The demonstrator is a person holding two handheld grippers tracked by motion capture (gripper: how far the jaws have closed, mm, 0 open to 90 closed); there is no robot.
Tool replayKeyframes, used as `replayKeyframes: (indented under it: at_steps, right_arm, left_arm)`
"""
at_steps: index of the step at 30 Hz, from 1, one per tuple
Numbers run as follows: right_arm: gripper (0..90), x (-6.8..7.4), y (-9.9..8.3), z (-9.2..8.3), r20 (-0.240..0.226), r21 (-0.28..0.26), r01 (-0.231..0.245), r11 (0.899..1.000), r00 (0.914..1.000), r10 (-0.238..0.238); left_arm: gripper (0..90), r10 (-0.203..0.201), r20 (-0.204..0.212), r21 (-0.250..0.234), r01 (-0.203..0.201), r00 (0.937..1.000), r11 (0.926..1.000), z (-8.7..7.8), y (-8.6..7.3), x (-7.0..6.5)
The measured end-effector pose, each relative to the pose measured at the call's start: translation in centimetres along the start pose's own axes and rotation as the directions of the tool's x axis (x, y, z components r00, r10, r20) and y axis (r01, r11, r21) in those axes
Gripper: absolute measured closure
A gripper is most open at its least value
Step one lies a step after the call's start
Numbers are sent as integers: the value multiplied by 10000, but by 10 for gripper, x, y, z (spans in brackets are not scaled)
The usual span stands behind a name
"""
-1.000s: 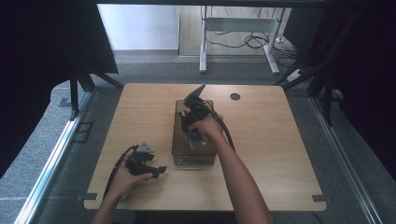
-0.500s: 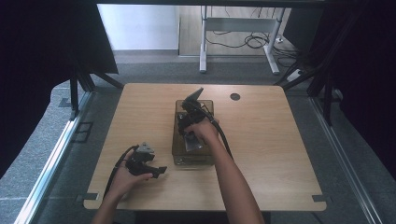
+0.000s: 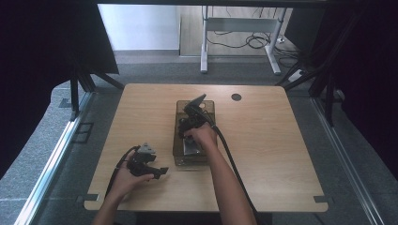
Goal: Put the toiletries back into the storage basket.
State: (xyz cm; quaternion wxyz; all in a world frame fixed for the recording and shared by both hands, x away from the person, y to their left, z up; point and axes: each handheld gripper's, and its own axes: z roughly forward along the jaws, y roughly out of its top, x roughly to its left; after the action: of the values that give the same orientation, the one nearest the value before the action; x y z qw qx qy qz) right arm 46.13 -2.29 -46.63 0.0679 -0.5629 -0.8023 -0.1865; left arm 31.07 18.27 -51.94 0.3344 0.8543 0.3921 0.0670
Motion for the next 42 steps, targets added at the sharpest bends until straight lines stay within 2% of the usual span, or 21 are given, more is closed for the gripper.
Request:
replayKeyframes:
  at_steps: [10,16,28,32,42]
  right_arm:
    - [453,0,0,12,-170,-35,-779,9970,9968,778]
    - [451,-5,-1,19,-250,57,-1302,9915,9912,1303]
    - [447,-7,-4,28,-333,189,-1515,9883,9878,1521]
    - [446,-6,-6,31,-228,287,-1555,9874,9875,1561]
    - [423,-3,-10,34,-146,381,-1449,9887,9892,1455]
  left_arm:
    - [236,-58,75,-29,58,10000,10000,0,1,0]
    - [236,-86,97,-13,86,9999,10000,0,1,0]
    - [236,-32,94,22,32,10000,10000,1,2,0]
    - [236,-54,91,26,54,9999,10000,1,2,-1]
    - [236,-35,92,59,34,10000,10000,2,2,-1]
